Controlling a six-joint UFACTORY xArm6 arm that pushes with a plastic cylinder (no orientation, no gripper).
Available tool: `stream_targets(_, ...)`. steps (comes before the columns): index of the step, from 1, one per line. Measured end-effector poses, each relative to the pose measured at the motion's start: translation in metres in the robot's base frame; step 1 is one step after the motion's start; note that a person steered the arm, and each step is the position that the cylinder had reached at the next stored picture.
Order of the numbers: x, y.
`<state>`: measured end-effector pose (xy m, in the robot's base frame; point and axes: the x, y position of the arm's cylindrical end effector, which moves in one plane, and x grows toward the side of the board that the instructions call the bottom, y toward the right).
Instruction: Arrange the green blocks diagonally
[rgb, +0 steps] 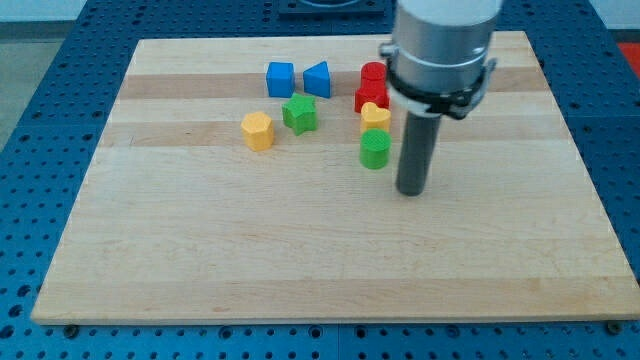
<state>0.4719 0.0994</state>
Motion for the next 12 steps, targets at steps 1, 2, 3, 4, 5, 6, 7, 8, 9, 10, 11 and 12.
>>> stream_targets(1,-0.019,0.026)
stream_targets(2,-0.036,0.022)
stream_targets(3,-0.039,-0.008)
stream_targets(4,-0.039,-0.047)
stream_targets(5,-0.039,-0.059)
stream_targets(6,-0.025,-0.053)
stream_targets(7,-0.008,-0.057)
stream_targets(8,-0.009,-0.07)
stream_targets(9,-0.018,-0.075)
stream_targets(10,-0.029,-0.076)
stream_targets(11,-0.03,-0.078)
stream_targets(12,-0.021,-0.08)
